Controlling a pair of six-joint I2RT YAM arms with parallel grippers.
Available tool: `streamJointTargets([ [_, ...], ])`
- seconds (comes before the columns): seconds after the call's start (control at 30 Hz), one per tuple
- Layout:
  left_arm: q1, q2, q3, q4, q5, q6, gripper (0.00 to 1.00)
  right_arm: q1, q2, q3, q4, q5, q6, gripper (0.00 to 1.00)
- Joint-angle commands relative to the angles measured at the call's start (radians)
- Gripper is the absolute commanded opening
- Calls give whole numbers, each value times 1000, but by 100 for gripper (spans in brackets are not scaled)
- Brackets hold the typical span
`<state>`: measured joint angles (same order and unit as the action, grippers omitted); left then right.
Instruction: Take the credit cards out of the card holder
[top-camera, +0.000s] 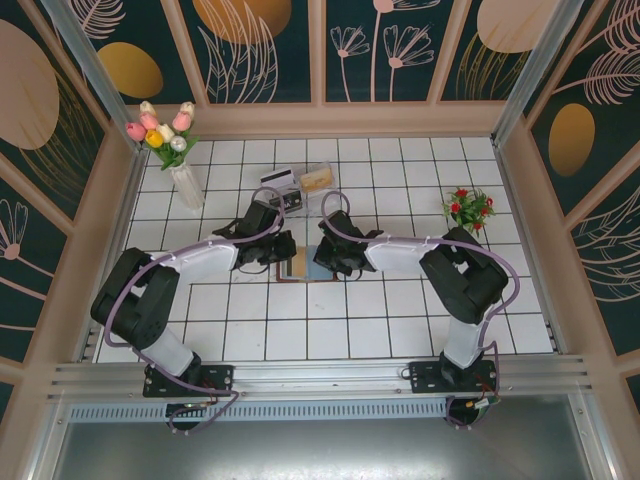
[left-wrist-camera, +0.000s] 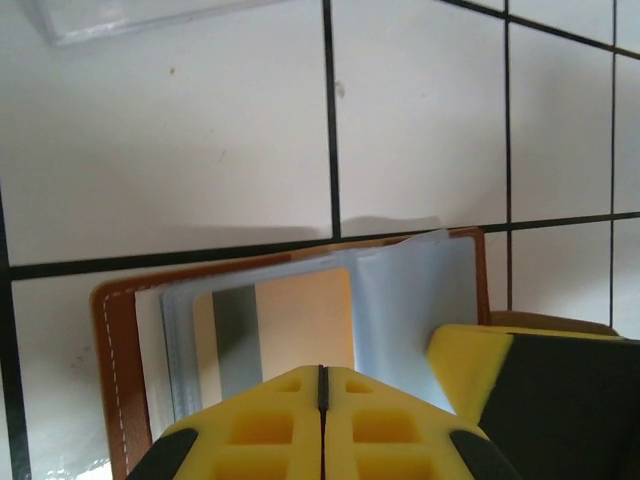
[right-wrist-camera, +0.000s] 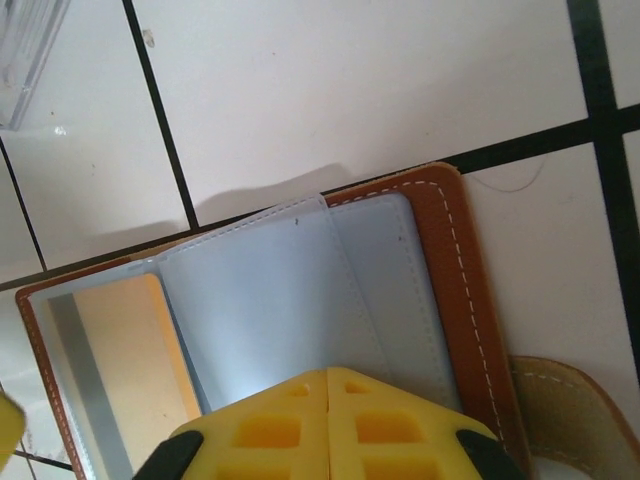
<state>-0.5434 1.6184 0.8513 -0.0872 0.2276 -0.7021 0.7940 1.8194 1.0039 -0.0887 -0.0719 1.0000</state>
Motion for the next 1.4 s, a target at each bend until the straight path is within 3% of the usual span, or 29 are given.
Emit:
streamJointTargets([
  [0.0, 4, 5, -24, -6, 6, -15, 7, 12, -32, 38, -29, 34, -44, 12],
  [0.3, 5, -39, -53, -39, -83, 6, 11, 11, -34, 40, 81, -142, -158, 16],
  [0.93, 7, -5, -87, -20, -98, -4, 1, 11, 75, 108, 50, -181, -198, 15],
  [1.2, 10, 8, -113, -19, -113, 1, 0, -4, 57, 56, 114, -208, -263, 25],
  [1.37, 13, 11, -149, 5, -105, 7, 1, -27, 49, 19, 153, -258, -300, 24],
])
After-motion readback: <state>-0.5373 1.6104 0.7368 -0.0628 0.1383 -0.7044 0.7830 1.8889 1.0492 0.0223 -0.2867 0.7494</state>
